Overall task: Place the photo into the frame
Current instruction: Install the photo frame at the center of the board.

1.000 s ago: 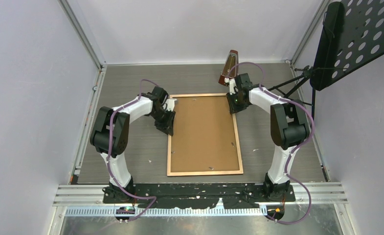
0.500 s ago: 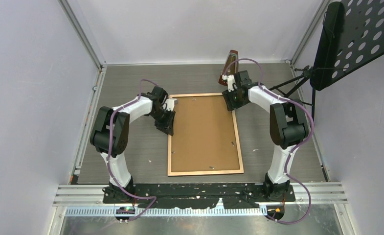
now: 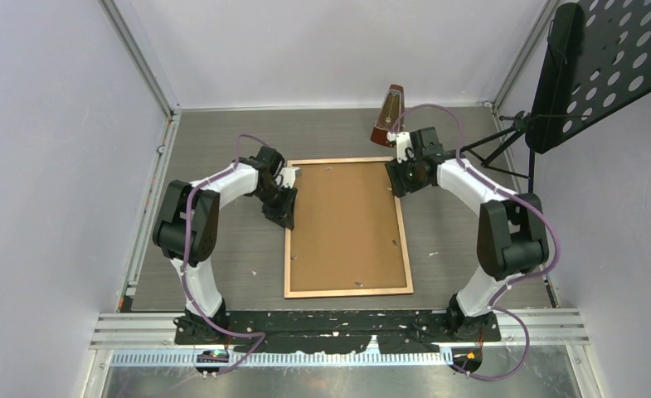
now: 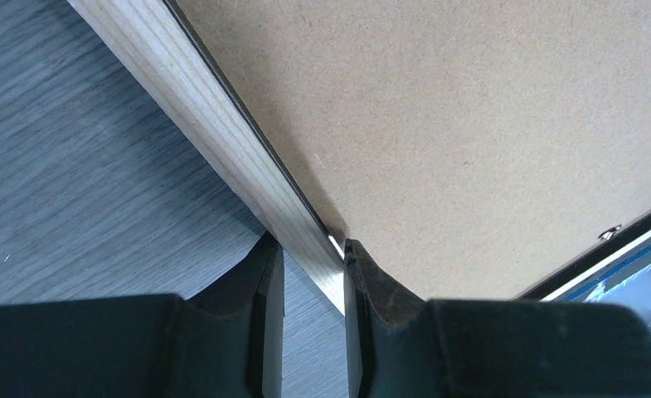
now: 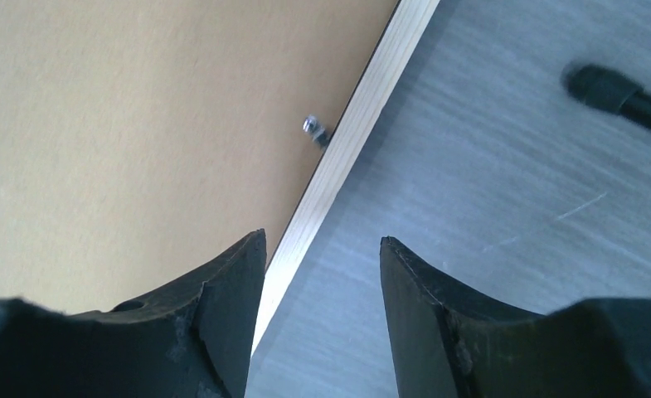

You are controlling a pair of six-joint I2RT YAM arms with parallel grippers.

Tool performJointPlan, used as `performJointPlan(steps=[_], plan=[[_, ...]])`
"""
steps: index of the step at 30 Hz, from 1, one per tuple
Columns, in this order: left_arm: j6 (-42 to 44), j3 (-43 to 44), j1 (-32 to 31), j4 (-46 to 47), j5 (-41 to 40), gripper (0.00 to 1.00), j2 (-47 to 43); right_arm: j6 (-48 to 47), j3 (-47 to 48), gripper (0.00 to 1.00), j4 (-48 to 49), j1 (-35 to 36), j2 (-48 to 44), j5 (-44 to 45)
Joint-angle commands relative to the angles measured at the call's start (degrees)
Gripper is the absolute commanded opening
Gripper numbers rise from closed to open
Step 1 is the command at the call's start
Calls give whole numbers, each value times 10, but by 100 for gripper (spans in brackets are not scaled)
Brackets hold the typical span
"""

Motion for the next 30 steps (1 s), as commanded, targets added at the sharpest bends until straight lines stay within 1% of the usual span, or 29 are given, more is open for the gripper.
performJointPlan(steps=[1, 6, 12, 20, 30], plan=[[17, -4, -2, 7, 28, 0, 6, -29, -48, 60, -21, -2, -74, -35], [19, -3, 0, 8, 35, 0, 7, -62, -126, 65, -40, -1, -137, -65], [22, -3, 0, 10, 44, 0, 11, -97, -176, 69, -53, 14, -169, -85], [26, -3, 2, 10, 40, 0, 9, -102, -192, 74, -60, 50, -146, -95], [24, -3, 5, 9, 41, 0, 13, -113, -195, 74, -65, 83, -132, -67]])
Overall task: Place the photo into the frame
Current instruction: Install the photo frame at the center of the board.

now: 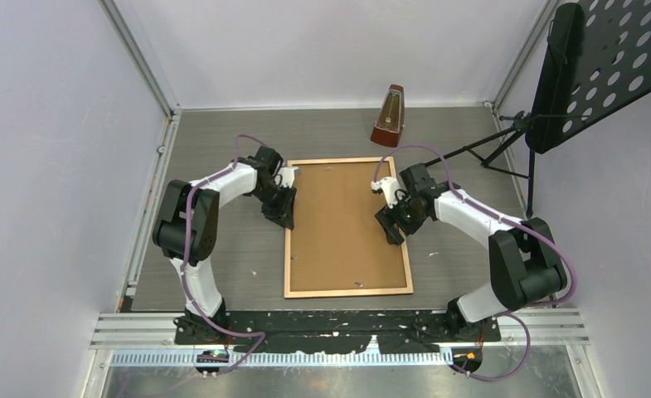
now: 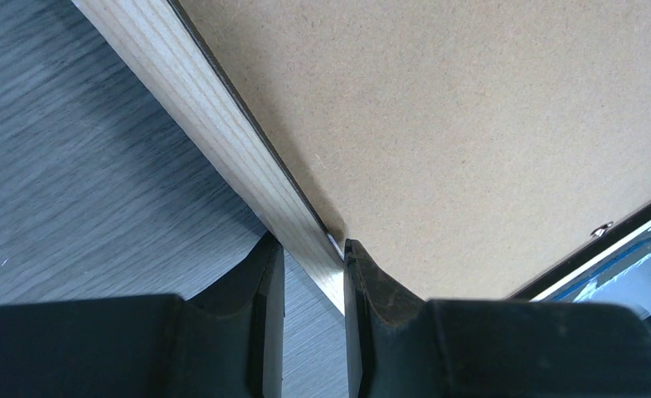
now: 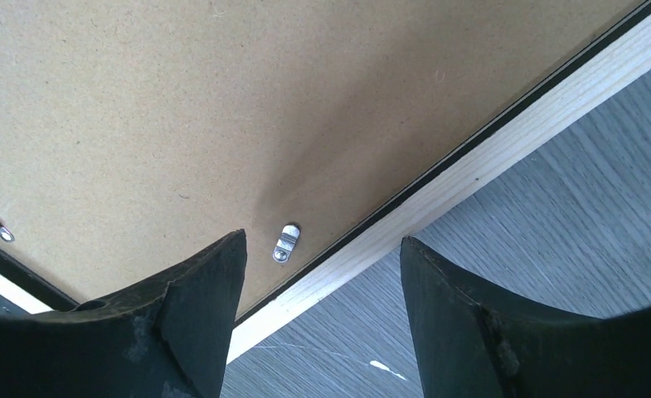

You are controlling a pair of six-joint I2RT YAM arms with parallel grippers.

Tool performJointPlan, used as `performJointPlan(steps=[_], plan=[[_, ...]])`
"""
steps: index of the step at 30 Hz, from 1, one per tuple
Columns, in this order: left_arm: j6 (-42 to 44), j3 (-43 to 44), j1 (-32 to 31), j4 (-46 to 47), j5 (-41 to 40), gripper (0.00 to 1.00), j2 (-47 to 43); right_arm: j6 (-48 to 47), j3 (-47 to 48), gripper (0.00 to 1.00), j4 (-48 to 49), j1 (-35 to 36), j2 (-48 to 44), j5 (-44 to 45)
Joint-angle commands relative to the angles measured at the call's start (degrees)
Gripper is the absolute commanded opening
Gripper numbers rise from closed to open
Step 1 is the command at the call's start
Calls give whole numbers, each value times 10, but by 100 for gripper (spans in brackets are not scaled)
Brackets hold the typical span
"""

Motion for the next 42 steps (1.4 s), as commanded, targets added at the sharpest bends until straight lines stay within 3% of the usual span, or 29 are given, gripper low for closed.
performJointPlan(steps=[1, 27, 33, 42], plan=[[22, -3, -1, 8, 30, 0, 11, -13, -1, 73, -3, 14, 8, 15], [22, -3, 5, 9, 33, 0, 10, -12, 0, 67, 5, 24, 57, 38], [22, -3, 6, 8, 36, 0, 12, -11, 2, 54, 9, 24, 53, 53], [21, -4, 7, 8, 37, 0, 10, -21, 0, 45, 3, 22, 41, 58]])
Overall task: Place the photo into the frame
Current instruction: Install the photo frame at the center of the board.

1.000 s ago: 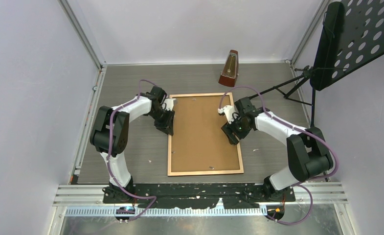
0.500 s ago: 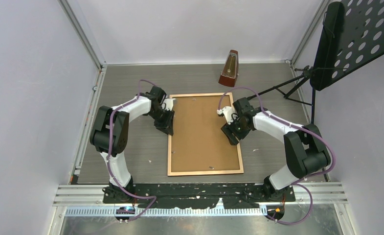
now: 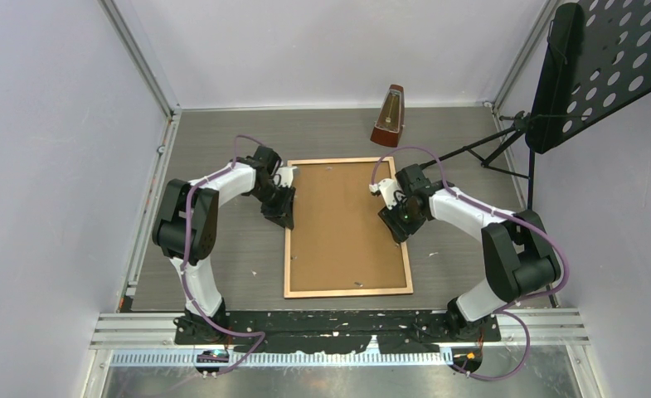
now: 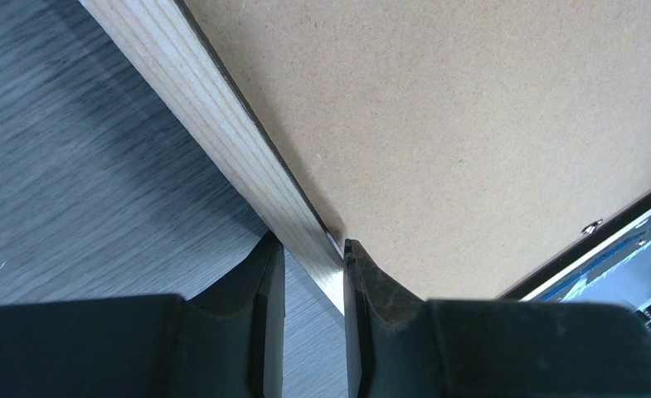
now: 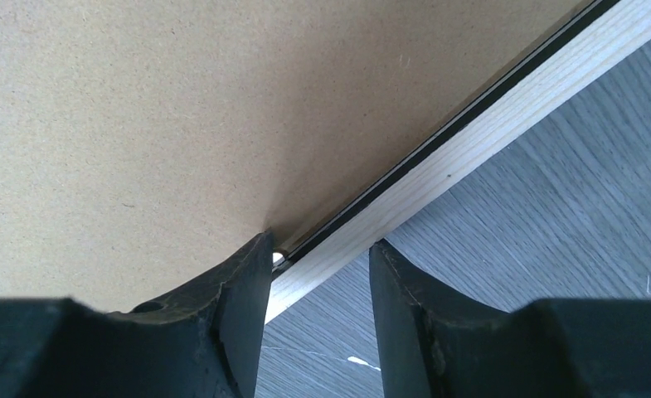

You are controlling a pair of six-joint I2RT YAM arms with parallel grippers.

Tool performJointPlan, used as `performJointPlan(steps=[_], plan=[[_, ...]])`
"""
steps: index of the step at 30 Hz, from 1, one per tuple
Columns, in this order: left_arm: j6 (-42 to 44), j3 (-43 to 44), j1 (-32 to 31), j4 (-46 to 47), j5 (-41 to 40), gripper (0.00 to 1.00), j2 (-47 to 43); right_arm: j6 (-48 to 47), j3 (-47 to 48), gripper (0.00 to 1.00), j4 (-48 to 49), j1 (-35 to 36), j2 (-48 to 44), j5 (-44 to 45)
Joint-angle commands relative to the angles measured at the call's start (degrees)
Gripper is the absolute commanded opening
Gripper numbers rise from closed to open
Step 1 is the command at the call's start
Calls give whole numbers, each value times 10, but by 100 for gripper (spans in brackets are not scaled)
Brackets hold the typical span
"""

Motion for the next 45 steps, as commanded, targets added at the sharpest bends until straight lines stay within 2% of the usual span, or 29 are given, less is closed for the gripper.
performJointPlan(steps=[1, 13, 25, 40, 45], plan=[[22, -4, -1, 8, 23, 0, 7, -19, -7, 44, 0, 7, 7, -7], [20, -5, 1, 10, 18, 0, 7, -67, -14, 41, -24, 6, -4, -24], [19, -4, 3, 9, 18, 0, 10, -142, -7, 58, -67, 10, 7, -59], [18, -4, 6, 9, 20, 0, 11, -195, -7, 64, -79, 10, 17, -31], [18, -4, 7, 9, 21, 0, 10, -185, 4, 65, -78, 6, 14, -36]])
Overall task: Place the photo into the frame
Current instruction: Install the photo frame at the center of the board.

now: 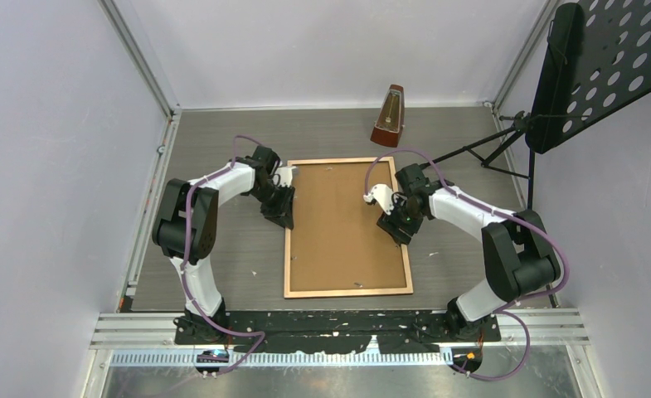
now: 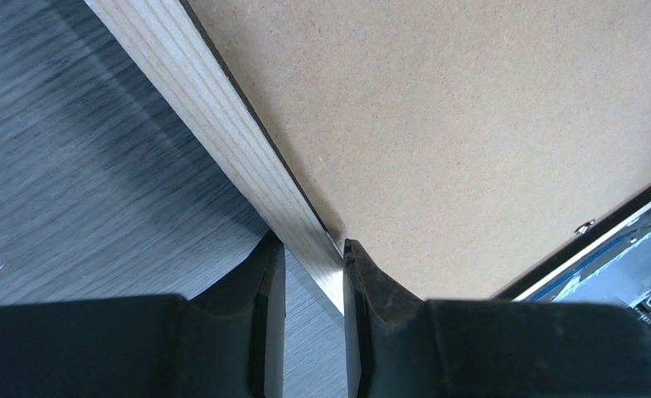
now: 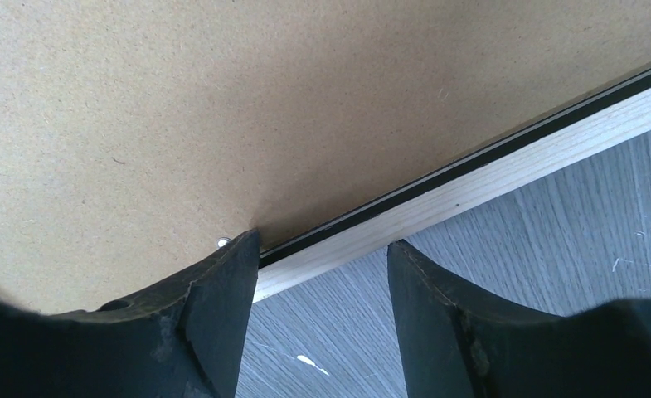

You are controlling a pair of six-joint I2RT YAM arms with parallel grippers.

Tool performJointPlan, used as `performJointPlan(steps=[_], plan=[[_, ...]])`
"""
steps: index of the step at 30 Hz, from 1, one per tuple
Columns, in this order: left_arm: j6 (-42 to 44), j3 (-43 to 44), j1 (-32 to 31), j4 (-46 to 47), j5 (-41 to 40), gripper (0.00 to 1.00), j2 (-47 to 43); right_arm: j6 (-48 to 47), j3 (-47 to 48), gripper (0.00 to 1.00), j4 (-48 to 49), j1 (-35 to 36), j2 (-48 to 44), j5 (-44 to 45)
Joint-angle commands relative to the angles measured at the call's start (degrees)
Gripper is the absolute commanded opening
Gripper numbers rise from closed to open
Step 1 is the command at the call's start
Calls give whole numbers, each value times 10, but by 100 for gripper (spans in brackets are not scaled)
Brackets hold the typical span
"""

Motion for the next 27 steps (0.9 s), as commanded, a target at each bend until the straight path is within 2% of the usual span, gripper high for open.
performJointPlan(steps=[1, 8, 19, 27], plan=[[19, -3, 2, 9, 12, 0, 7, -11, 4, 65, -53, 4, 13, -13], [20, -4, 3, 9, 15, 0, 7, 71, 53, 69, -29, -9, -4, 8], [21, -5, 5, 8, 14, 0, 0, 180, 91, 67, 1, -26, 20, 45], [19, -6, 5, 9, 16, 0, 0, 228, 111, 61, 0, -57, 71, 6]])
